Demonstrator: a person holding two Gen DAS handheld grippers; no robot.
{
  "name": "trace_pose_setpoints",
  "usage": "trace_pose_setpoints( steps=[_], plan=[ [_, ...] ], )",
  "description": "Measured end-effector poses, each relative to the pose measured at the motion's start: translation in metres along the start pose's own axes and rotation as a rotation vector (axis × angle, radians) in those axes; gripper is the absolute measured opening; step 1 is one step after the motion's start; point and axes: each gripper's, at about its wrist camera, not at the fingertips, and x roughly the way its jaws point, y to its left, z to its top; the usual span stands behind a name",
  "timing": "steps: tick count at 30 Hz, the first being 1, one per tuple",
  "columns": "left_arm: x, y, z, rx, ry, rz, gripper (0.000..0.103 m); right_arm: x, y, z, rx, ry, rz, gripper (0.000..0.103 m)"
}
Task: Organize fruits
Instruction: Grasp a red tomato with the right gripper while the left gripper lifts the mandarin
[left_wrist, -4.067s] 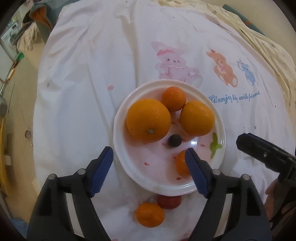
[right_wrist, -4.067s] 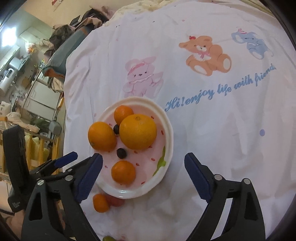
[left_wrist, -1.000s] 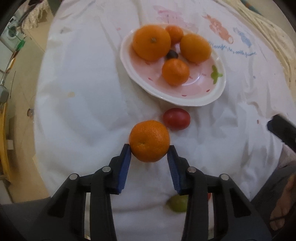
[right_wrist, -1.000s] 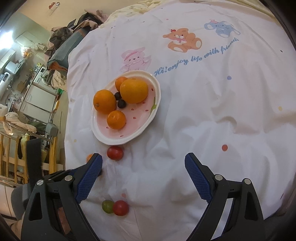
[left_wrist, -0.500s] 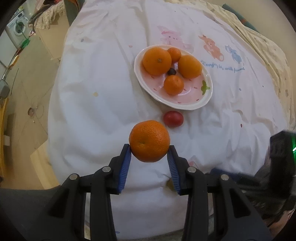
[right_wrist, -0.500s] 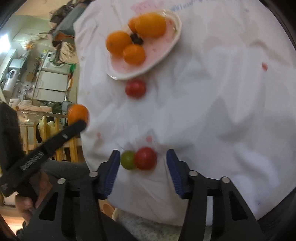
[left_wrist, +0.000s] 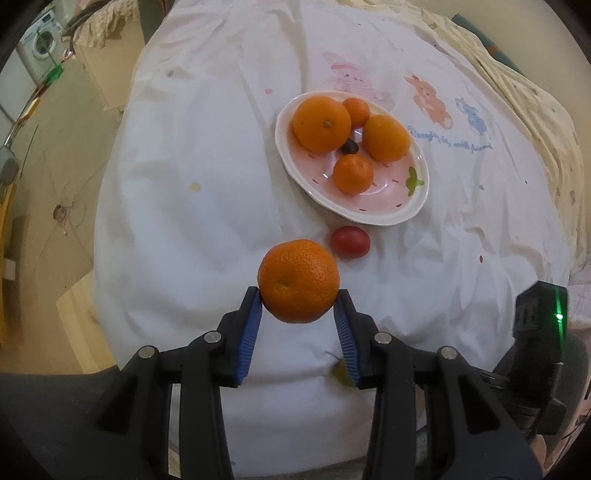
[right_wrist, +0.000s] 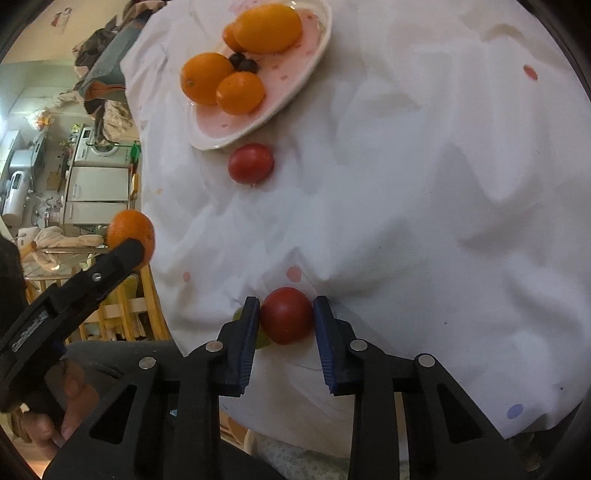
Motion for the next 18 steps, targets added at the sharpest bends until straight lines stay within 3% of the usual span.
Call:
trace_pose_setpoints(
  steps=[18],
  plan=[
    [0.011,0.012,0.002,-0.04,-0.017,0.04,0.036,-0.077,0.022,0.016,-0.087,-0.264,0.079,0.031]
  ],
)
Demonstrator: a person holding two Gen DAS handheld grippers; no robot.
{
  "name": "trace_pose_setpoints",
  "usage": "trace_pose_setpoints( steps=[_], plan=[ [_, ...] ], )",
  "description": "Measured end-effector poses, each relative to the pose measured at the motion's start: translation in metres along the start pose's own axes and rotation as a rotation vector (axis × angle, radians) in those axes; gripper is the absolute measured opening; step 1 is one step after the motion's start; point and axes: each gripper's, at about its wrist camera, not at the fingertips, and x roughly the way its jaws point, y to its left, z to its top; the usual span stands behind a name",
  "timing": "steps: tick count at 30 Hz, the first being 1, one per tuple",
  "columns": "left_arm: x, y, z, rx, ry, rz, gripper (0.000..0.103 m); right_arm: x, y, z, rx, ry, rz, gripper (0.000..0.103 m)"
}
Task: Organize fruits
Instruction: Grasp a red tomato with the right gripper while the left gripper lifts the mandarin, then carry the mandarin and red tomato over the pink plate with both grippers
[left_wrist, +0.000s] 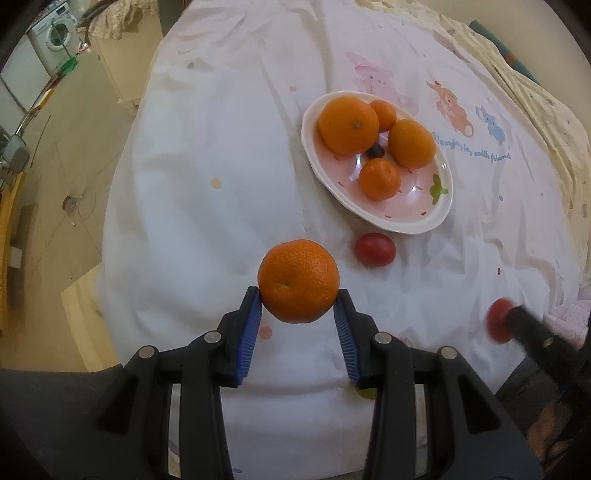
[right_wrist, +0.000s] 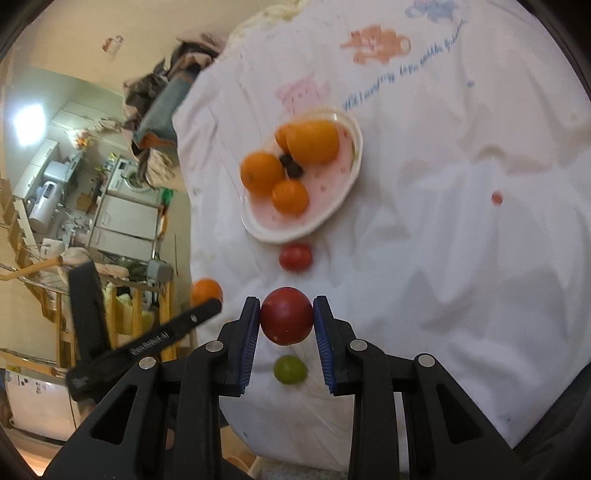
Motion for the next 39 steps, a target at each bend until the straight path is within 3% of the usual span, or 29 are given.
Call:
trace_pose_setpoints(
  steps=[14,24,39],
  plan=[
    [-0.022,-0.011,0.006,0.05,-0.122,0.035,0.036,-0.045,-0.014,0.062,-0.039,-0.135,0.007,0.031],
    [-0.028,-0.015,0.034,0.06,-0.155,0.055,0.036,-0.031,-0.006,0.093,-0.105,-0.128,-0.015,0.031],
    [-0.023,-0.028,0.093,0.091,-0.13,0.073,0.036,-0.002,0.011,0.124,-0.168,-0.107,-0.02,0.031]
  ],
)
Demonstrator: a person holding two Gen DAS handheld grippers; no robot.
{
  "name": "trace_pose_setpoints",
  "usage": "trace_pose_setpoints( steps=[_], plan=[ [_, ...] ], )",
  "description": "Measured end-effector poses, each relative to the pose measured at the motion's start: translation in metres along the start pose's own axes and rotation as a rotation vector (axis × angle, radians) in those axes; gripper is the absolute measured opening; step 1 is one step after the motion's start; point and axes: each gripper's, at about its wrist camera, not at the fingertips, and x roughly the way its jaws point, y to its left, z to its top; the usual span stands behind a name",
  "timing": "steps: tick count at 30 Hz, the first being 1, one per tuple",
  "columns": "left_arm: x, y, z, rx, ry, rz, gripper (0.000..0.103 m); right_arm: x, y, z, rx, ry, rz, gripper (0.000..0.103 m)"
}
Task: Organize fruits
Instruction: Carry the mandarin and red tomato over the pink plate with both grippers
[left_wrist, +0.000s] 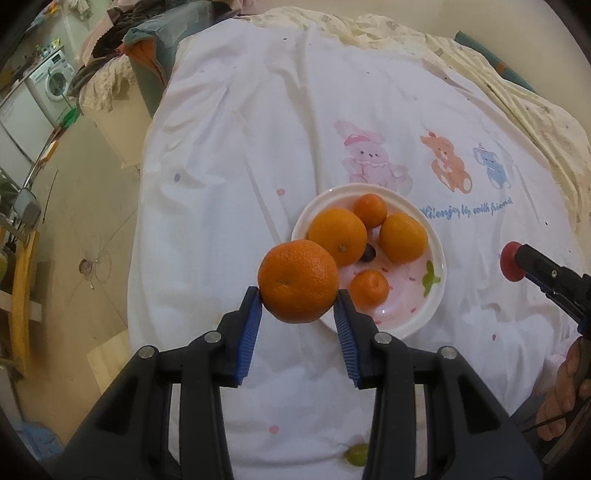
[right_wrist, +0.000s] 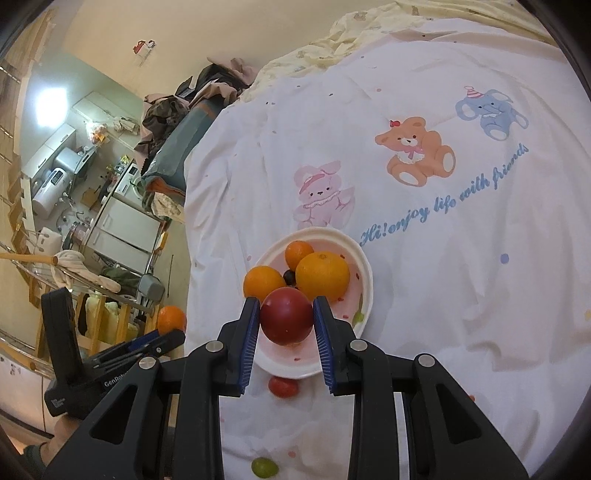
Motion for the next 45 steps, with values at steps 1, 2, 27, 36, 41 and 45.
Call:
trace_pose_setpoints(
  steps=[1,2,27,36,41,45],
  plan=[
    [0.002,0.0,0.002,0.0,0.002,0.001,0.036,0.002,-0.001,0.002,0.002,0.002,0.001,0.031],
    [0.004,-0.001,0.006,0.0,0.005,0.001,0.036,0.004,-0.002,0.004,0.005,0.006,0.003,0.031],
    [0.089,-0.01,0.01,-0.038,0.203,-0.043,0.036,0.102,-0.027,0.005,0.037,0.262,-0.088,0.032],
    [0.094,-0.014,0.01,-0.032,0.217,-0.04,0.036,0.109,-0.032,0.0,0.035,0.301,-0.13,0.033],
    [0.096,-0.009,0.011,-0.048,0.218,-0.057,0.037,0.107,-0.034,0.001,0.049,0.293,-0.128,0.034],
    [0.096,-0.01,0.011,-0.042,0.214,-0.054,0.037,0.107,-0.033,0.002,0.051,0.291,-0.12,0.034]
  ],
)
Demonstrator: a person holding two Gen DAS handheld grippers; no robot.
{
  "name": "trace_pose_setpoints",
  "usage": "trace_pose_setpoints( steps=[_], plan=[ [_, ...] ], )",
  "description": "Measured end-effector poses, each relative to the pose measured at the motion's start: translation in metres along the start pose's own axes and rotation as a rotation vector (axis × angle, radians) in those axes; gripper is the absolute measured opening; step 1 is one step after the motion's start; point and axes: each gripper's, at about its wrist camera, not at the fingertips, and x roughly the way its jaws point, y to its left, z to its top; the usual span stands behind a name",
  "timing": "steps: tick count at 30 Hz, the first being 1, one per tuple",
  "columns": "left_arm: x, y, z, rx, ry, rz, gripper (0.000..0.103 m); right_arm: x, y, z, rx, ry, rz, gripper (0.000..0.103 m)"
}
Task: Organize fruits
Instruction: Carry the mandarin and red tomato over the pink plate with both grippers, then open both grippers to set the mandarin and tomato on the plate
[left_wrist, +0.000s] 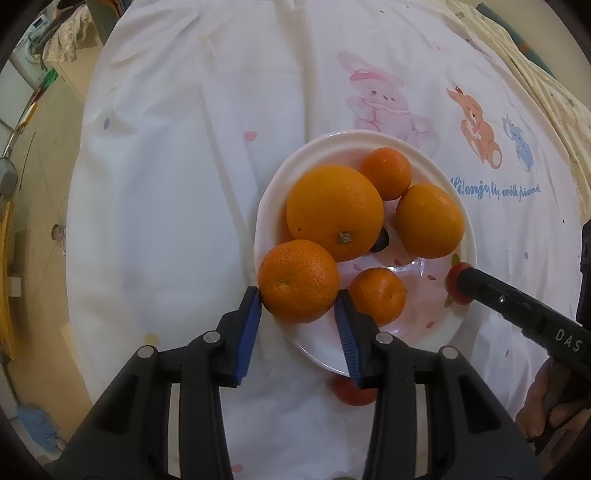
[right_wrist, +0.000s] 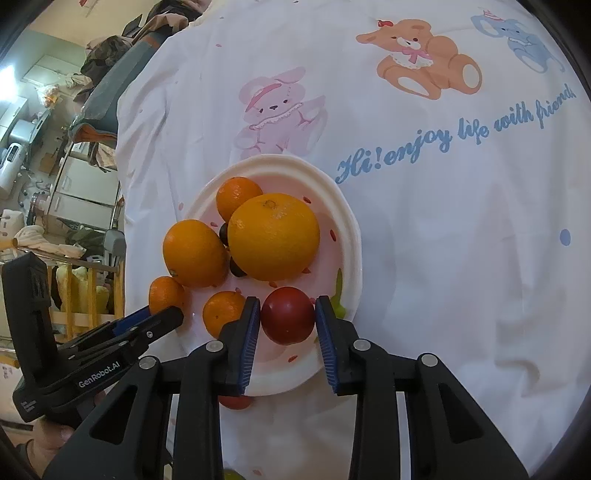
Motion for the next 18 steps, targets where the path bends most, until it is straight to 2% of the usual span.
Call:
trace_pose_setpoints(
  steps=[3,4,5,6,7,8,18],
  plan=[
    [-0.001,-0.003,0.0,0.024,-0.002,0.01,0.042,-0.003,-0.001,0.001,0.005,-0.012,0.006,0.034],
    [-0.001,-0.005,-0.001,0.035,0.0,0.01,0.056,-0.004,-0.001,0.001,0.007,-0.017,0.008,0.035],
    [-0.002,-0.007,-0.001,0.047,-0.003,0.015,0.07,-0.006,-0.001,0.002,0.011,-0.021,0.009,0.039],
    [-0.004,-0.009,-0.001,0.059,-0.017,0.02,0.075,-0.007,-0.002,0.003,0.016,-0.025,0.013,0.052],
    [-0.007,-0.01,-0.002,0.067,-0.028,0.022,0.082,-0.009,-0.002,0.004,0.022,-0.03,0.02,0.059],
    [-0.009,-0.012,-0.002,0.077,-0.038,0.025,0.084,-0.012,-0.003,0.004,0.028,-0.044,0.027,0.067],
    [-0.022,-0.017,-0.006,0.101,-0.094,0.02,0.084,-0.035,-0.003,-0.001,0.019,-0.099,0.005,0.085]
  ],
)
